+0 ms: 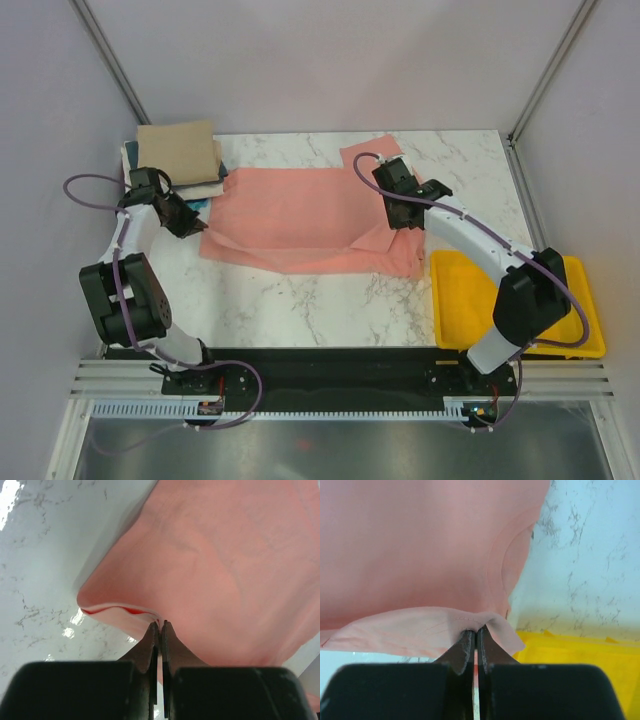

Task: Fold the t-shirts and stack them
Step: Fold the tshirt

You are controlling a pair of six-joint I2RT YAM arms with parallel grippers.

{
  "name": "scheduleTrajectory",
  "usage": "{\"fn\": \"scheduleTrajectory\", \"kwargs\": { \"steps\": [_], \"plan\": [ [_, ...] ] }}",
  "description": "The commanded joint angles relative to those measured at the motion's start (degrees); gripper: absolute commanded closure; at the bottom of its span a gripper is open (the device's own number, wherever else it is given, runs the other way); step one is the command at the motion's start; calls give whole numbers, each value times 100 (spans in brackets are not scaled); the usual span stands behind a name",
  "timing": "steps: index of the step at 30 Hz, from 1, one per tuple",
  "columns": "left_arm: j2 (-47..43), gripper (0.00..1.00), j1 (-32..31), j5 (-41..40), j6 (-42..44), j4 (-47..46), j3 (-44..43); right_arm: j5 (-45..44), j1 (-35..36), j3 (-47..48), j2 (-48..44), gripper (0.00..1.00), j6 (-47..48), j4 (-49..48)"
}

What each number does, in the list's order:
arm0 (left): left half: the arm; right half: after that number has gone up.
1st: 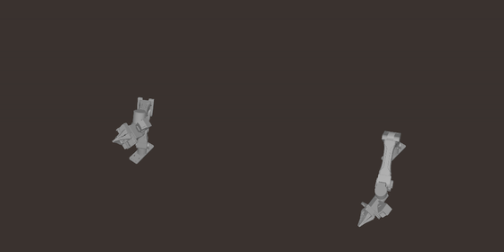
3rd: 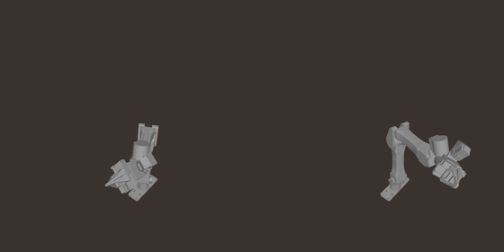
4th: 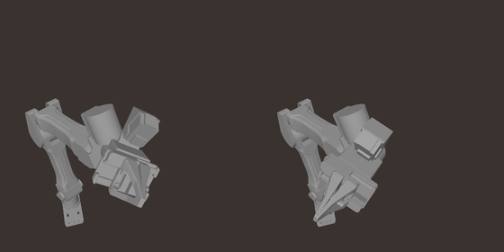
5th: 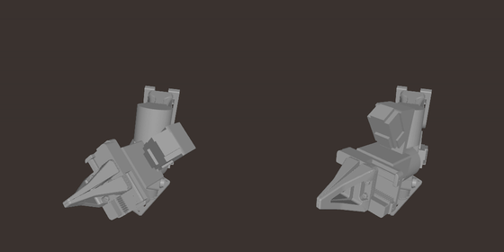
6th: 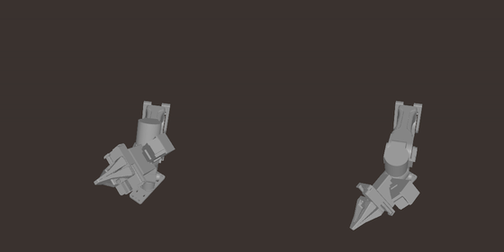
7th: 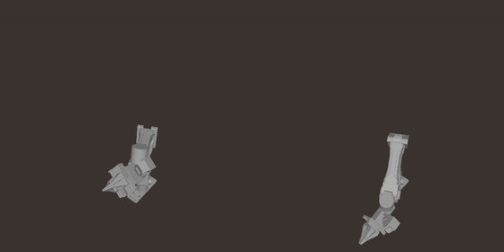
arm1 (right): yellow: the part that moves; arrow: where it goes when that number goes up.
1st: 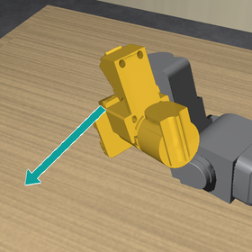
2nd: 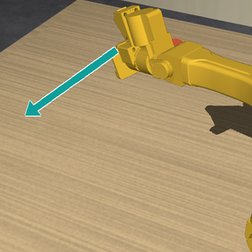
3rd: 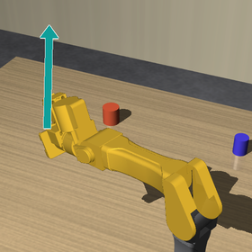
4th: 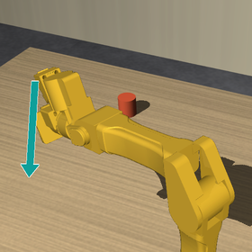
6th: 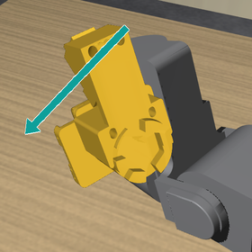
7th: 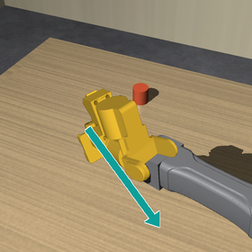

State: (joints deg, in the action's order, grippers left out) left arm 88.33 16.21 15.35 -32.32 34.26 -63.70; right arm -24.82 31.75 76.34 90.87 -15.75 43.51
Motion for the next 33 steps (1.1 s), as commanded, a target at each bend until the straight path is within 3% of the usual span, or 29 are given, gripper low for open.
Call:
{"fn": "scheduleTrajectory", "kwargs": {
  "steps": [1, 12, 15, 16, 18, 20, 22, 24, 27, 33],
  "plan": [
    [403, 98, -82, 3, 270, 194, -643, 205, -230, 478, 325, 100, 581, -246],
    [1502, 98, -135, -147, 243, 581, -1600, 276, -758, 1594, 1951, 100, 906, -624],
    [1564, 90, -144, -103, 252, 661, -1820, 22, -854, 2182, 2469, 100, 1056, -572],
    [1547, 87, -153, -85, 261, 661, -1847, -83, -881, 2340, 2575, 95, 1135, -476],
    [1433, 74, -197, 11, 313, 670, -1883, -356, -960, 2763, 2839, 51, 1197, -370],
    [1205, 61, -241, 38, 375, 687, -1830, -611, -1004, 2965, 2884, 19, 1153, -212],
    [1003, 45, -250, -58, 384, 670, -1620, -858, -1030, 2888, 2744, 12, 1057, -167],
    [609, 30, -250, -313, 358, 635, -1287, -718, -1048, 2511, 2332, 10, 776, -184],
    [-67, 22, -250, -402, 182, 329, -594, -297, -1057, 1642, 1515, 10, 275, -289],
    [-1133, 29, -241, -647, -512, -384, 987, 1004, -1048, -433, 2, 21, -288, -448]
  ]
}}
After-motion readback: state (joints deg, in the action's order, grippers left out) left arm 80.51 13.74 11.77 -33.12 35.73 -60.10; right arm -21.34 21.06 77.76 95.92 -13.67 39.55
